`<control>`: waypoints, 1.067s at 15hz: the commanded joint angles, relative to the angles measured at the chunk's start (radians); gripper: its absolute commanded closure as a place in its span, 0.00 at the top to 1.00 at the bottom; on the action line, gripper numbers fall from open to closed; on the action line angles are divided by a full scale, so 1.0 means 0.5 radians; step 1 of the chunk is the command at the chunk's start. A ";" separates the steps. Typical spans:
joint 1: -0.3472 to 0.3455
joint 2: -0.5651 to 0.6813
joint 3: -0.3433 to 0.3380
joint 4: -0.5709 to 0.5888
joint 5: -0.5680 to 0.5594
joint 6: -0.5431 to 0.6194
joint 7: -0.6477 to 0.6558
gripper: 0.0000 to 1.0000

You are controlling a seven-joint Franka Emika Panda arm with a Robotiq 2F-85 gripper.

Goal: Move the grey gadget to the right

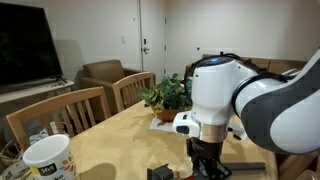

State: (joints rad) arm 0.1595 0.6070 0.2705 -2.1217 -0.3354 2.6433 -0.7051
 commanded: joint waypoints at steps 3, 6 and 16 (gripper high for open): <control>0.039 0.052 -0.009 0.106 -0.048 -0.005 -0.040 0.43; 0.037 0.064 -0.004 0.121 -0.060 0.011 -0.061 0.43; 0.039 0.067 -0.011 0.134 -0.088 0.048 -0.254 0.43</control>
State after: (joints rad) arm 0.1762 0.6364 0.2697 -2.0667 -0.3627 2.6495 -0.8039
